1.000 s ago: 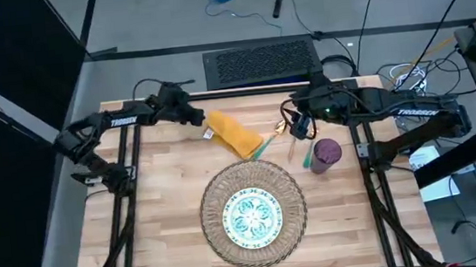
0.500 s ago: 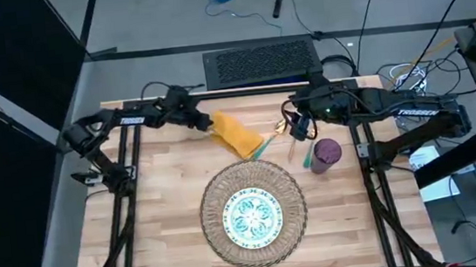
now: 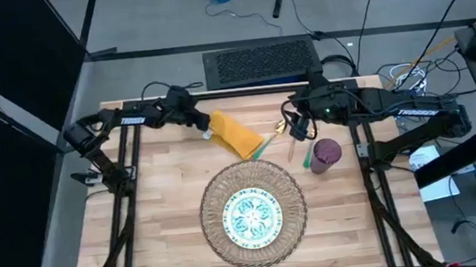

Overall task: Set table place
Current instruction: Fold the yellow table napkin

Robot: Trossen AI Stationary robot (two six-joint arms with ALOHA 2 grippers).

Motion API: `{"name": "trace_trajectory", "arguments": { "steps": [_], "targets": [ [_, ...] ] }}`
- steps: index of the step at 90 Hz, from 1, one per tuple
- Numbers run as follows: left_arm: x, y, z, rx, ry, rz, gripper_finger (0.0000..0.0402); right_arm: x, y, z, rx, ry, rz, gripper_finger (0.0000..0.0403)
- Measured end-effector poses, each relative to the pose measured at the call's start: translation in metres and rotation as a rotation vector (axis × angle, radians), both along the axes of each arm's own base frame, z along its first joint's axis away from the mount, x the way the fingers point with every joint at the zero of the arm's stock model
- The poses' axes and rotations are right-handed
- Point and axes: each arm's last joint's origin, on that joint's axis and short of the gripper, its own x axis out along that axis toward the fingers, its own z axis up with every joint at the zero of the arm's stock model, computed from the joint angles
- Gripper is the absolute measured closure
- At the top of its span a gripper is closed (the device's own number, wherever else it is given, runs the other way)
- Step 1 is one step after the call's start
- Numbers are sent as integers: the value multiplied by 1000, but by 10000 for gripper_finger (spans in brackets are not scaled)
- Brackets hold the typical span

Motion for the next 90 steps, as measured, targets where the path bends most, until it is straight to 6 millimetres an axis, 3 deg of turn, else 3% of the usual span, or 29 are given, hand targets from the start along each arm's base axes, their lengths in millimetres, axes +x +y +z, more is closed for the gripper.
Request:
{"name": "trace_trajectory", "arguments": {
  "steps": [26, 46, 68, 90],
  "targets": [
    [1, -2, 0, -28, -30, -41, 302, 0, 0, 0, -1, 0, 0, 211],
    [5, -6, 1, -9, -33, -102, 393, 0, 0, 0, -1, 0, 0, 211],
    [6, -8, 4, -5, -44, -111, 401, 0, 0, 0, -1, 0, 0, 211],
    [7, -8, 27, 4, -71, -148, 401, 0, 0, 0, 0, 1, 0, 211]
  ]
}}
